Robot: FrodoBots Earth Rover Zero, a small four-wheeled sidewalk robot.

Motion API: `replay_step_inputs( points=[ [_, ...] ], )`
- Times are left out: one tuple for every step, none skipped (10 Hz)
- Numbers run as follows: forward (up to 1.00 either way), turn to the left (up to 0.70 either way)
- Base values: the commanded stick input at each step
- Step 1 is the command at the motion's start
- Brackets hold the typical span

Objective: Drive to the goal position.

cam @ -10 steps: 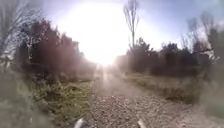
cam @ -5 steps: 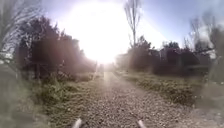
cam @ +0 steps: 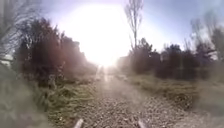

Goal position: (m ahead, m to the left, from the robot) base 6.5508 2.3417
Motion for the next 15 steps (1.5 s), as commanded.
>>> replay_step_inputs(
  points=[
    [0.5,0.0],
    [0.5,0.0],
    [0.5,0.0],
    [0.5,0.0],
    [0.5,0.0],
    [0.5,0.0],
    [0.5,0.0],
    [0.5,0.0],
    [0.5,0.0],
    [0.5,0.0],
    [0.5,0.0],
    [0.5,0.0],
    [0.5,0.0],
    [0.5,0.0],
    [0.5,0.0]
  ],
)
